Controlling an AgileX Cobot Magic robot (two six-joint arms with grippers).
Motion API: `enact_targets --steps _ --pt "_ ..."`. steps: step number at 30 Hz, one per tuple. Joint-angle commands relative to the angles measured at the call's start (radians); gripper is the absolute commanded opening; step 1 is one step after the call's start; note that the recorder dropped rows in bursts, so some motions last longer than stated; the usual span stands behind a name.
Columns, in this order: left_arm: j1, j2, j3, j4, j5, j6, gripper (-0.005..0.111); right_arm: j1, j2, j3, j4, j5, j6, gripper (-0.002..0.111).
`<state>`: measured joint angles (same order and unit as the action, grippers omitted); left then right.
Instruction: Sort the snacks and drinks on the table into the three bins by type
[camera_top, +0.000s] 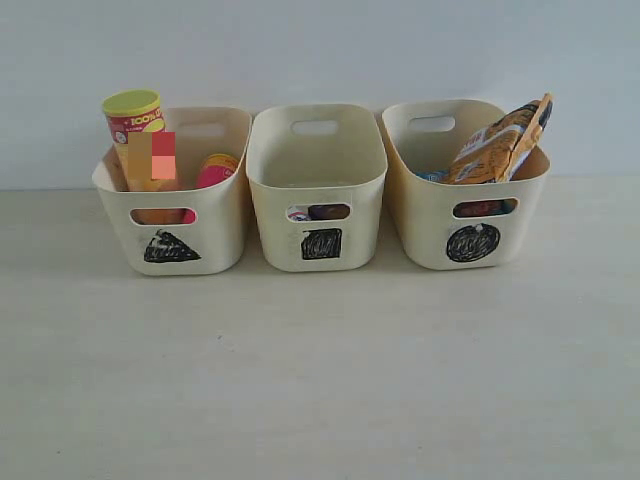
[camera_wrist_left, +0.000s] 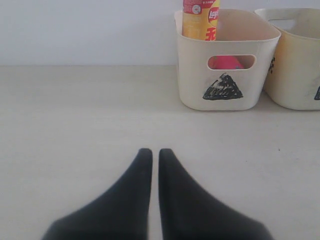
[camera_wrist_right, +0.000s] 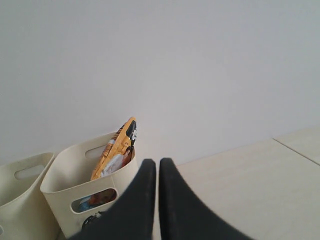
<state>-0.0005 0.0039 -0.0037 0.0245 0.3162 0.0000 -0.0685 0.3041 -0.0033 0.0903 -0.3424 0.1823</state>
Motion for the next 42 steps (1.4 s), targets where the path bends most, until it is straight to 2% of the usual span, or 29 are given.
enact_targets --steps 1,11,19,27,33,42 --pt "-0.009 -0.004 0.004 0.003 -0.010 0.000 0.004 -0.001 -0.002 0.003 0.003 -0.003 -0.009 0.000" --pt "-0.009 -0.004 0.004 0.003 -0.010 0.000 0.004 -0.003 -0.002 0.003 -0.005 -0.008 -0.053 0.000" --pt "-0.009 -0.004 0.004 0.003 -0.010 0.000 0.004 -0.003 -0.067 0.003 -0.212 0.111 -0.096 0.000" --pt "-0.009 -0.004 0.004 0.003 -0.010 0.000 0.004 -0.003 -0.237 0.003 -0.207 0.371 -0.079 0.000" --pt "-0.009 -0.004 0.004 0.003 -0.010 0.000 0.004 -0.001 -0.304 0.003 -0.166 0.489 -0.094 0.000" --pt "-0.009 -0.004 0.004 0.003 -0.010 0.000 0.004 0.031 -0.304 0.003 -0.035 0.666 -0.315 0.000"
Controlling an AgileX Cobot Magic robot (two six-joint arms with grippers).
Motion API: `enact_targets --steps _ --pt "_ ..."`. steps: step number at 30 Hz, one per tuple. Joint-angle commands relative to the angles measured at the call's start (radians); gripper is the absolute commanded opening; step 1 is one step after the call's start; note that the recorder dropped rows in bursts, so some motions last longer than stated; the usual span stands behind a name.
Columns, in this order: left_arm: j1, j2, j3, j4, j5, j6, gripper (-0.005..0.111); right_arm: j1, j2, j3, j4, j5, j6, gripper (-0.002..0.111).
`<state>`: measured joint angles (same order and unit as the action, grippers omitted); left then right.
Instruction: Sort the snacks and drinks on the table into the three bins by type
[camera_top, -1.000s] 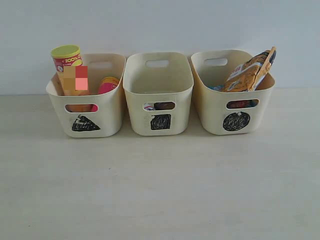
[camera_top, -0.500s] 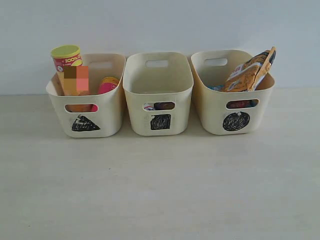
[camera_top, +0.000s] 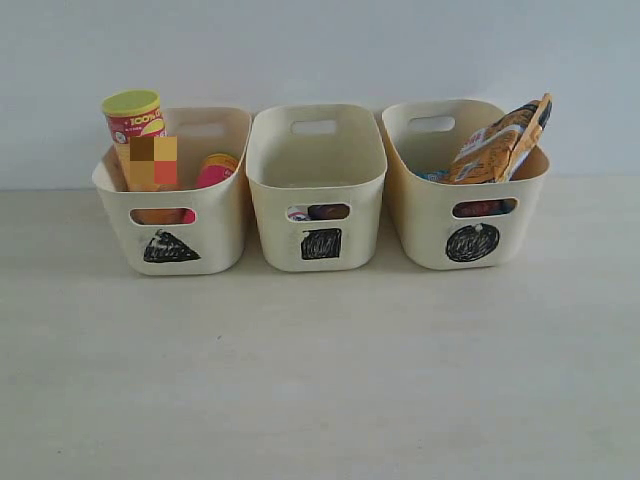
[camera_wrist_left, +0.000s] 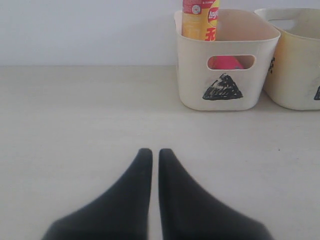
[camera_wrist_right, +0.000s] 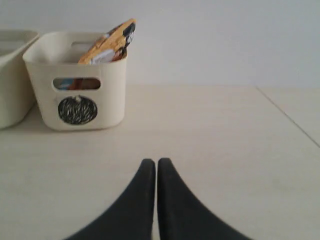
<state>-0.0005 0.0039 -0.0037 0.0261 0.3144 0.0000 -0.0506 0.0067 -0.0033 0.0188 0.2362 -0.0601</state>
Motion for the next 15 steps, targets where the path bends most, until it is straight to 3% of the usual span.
enact_targets --steps 1,15 --pt "-0.009 -0.004 0.004 0.001 -0.008 0.000 0.004 0.013 -0.007 0.003 0.037 0.087 -0.072 0.000" --pt "-0.009 -0.004 0.004 0.001 -0.008 0.000 0.004 -0.020 -0.007 0.003 0.024 0.116 0.009 0.000"
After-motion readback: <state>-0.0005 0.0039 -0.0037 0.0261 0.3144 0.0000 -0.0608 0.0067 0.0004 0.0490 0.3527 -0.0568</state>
